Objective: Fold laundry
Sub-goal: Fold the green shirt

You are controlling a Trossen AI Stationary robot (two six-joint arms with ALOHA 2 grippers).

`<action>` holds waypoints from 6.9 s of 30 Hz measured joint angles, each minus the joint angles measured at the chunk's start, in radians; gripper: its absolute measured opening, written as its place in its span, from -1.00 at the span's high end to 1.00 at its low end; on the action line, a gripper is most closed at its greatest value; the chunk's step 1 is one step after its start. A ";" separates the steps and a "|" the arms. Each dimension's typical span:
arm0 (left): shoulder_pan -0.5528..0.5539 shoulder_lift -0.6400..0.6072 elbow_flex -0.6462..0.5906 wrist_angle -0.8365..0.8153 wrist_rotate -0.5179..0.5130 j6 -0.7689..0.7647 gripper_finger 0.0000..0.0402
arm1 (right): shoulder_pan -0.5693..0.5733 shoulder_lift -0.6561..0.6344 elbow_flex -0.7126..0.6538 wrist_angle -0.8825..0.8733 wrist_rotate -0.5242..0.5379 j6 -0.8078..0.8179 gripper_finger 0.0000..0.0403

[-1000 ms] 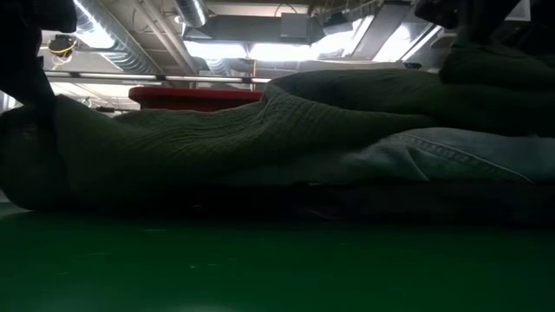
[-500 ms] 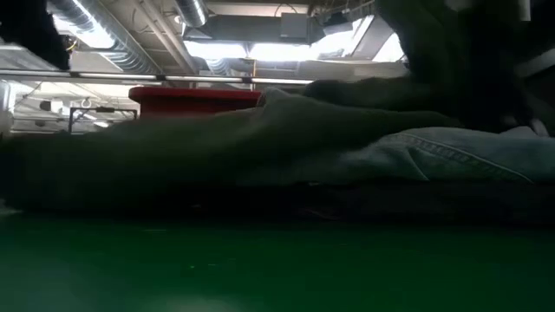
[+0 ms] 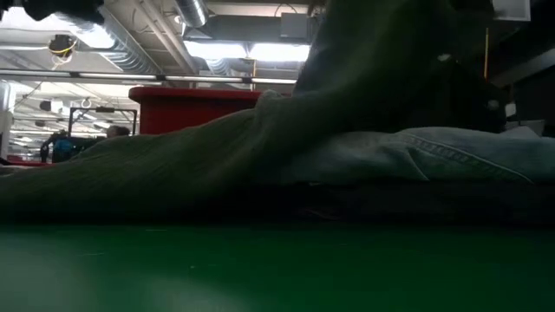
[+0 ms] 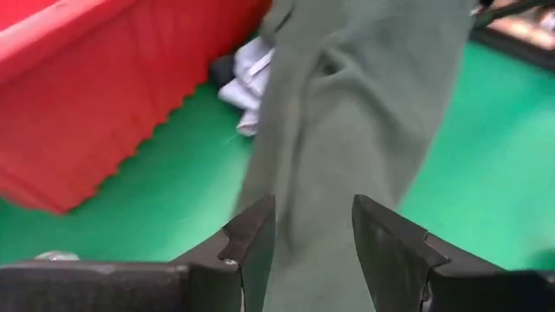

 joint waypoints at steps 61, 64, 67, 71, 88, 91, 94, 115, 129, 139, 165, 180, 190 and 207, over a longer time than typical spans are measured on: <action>0.120 0.742 0.000 0.477 0.447 0.146 0.99 | 0.000 0.000 0.038 -0.078 -0.006 -0.023 0.96; 0.120 0.692 0.000 0.478 0.466 0.148 0.99 | 0.000 0.000 0.038 -0.104 -0.028 -0.022 0.96; 0.111 0.621 0.000 0.476 0.485 0.149 0.99 | 0.000 0.000 0.038 -0.151 -0.031 0.007 0.96; 0.086 0.478 0.000 0.412 0.497 0.145 1.00 | 0.000 -0.004 0.038 -0.237 -0.029 0.074 0.96; -0.002 -0.119 0.001 0.162 0.051 0.096 1.00 | 0.000 -0.011 0.033 -0.357 -0.070 0.187 0.96; -0.002 -0.191 0.001 0.091 -0.033 0.093 1.00 | 0.000 -0.032 0.033 -0.357 -0.013 0.182 0.96; -0.002 -0.252 0.001 0.026 -0.121 0.074 1.00 | 0.000 -0.066 0.033 -0.358 0.047 0.169 0.96; 0.184 -0.179 -0.174 -0.088 0.030 0.032 1.00 | 0.000 -0.053 0.032 -0.357 -0.026 0.158 0.96; 0.334 -0.096 -0.280 -0.074 0.036 0.036 0.50 | 0.000 -0.053 0.032 -0.357 -0.026 0.158 0.96; 0.348 -0.097 -0.161 0.123 0.253 0.180 0.14 | 0.000 -0.053 0.032 -0.357 -0.027 0.157 0.96; 0.233 0.498 -0.167 0.616 0.224 0.289 0.13 | 0.000 -0.053 0.032 -0.357 -0.079 0.157 0.96; 0.343 0.586 -0.167 0.760 0.175 0.392 0.13 | 0.000 -0.053 0.032 -0.357 -0.079 0.157 0.96; 0.367 0.652 -0.167 0.822 0.201 0.392 0.13 | 0.000 -0.052 0.032 -0.357 -0.079 0.157 0.96; 0.371 0.639 -0.166 0.767 0.319 0.387 0.96 | 0.000 -0.052 0.032 -0.356 -0.079 0.157 0.96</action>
